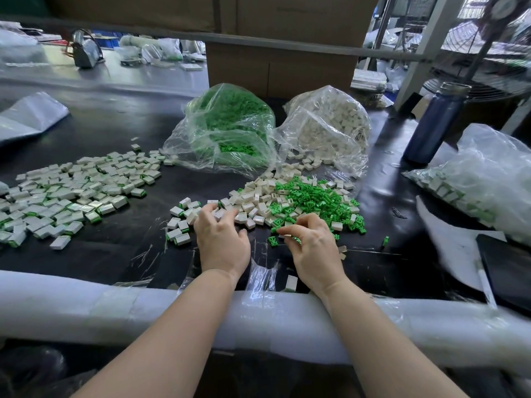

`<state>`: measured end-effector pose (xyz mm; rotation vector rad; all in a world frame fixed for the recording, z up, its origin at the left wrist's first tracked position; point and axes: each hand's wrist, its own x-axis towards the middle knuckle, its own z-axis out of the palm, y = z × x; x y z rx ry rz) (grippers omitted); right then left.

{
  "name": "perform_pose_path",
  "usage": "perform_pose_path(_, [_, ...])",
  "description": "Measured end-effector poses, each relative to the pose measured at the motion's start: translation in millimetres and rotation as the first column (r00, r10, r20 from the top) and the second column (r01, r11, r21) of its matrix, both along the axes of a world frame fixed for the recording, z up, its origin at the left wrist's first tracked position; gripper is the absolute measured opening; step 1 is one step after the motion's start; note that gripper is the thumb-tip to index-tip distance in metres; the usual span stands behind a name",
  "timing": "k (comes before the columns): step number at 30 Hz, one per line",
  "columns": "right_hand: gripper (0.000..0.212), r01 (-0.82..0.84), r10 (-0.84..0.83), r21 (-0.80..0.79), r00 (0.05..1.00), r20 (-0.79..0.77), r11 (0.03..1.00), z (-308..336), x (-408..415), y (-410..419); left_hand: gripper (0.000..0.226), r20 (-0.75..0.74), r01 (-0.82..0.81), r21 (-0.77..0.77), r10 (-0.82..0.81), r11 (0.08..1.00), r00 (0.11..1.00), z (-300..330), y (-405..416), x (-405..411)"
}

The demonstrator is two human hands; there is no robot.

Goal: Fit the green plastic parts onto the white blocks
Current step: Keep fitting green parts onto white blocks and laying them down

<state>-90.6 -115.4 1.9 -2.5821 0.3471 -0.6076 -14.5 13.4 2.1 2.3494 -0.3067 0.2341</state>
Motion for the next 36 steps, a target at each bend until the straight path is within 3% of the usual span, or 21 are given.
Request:
perform_pose_path(4, [0.029, -0.034, 0.018, -0.112, 0.990, -0.140, 0.993, 0.2, 1.1, 3.0, 0.040, 0.009, 0.094, 0.248, -0.099, 0.964, 0.995, -3.6, -3.0, -2.1])
perform_pose_path(9, [0.024, -0.024, 0.010, -0.103, 0.990, -0.139, 0.994, 0.8, -0.1, 3.0, 0.025, 0.023, 0.124, 0.211, -0.132, 0.970, 0.991, -4.3, -3.8, -2.4])
perform_pose_path(15, [0.017, -0.007, 0.001, -0.046, 0.993, -0.117, 0.999, 0.7, -0.3, 2.3, 0.015, 0.109, 0.044, 0.075, -0.052, 0.996, 0.993, -2.1, -1.4, -3.9])
perform_pose_path(19, [0.020, -0.010, 0.004, -0.045, 0.992, -0.125, 0.999, 1.8, -1.4, 2.3, 0.034, 0.055, 0.111, 0.223, -0.126, 0.968, 0.990, -3.5, -4.4, -3.4])
perform_pose_path(23, [0.020, -0.015, 0.008, -0.049, 0.992, -0.128, 0.999, 2.8, -1.5, 2.6, 0.034, 0.021, 0.178, 0.381, -0.201, 0.907, 0.979, -6.1, -7.0, -2.6])
perform_pose_path(32, [0.010, -0.033, 0.035, 0.042, 0.997, -0.063, 0.999, 3.3, -1.5, 4.1, 0.020, 0.080, 0.181, 0.362, -0.224, 0.915, 0.971, -3.6, -7.9, -5.9])
perform_pose_path(36, [0.005, -0.059, 0.060, 0.099, 0.998, -0.006, 0.993, 4.9, -3.2, 5.6, 0.027, 0.078, 0.219, 0.382, -0.268, 0.898, 0.960, -5.0, -8.2, -5.0])
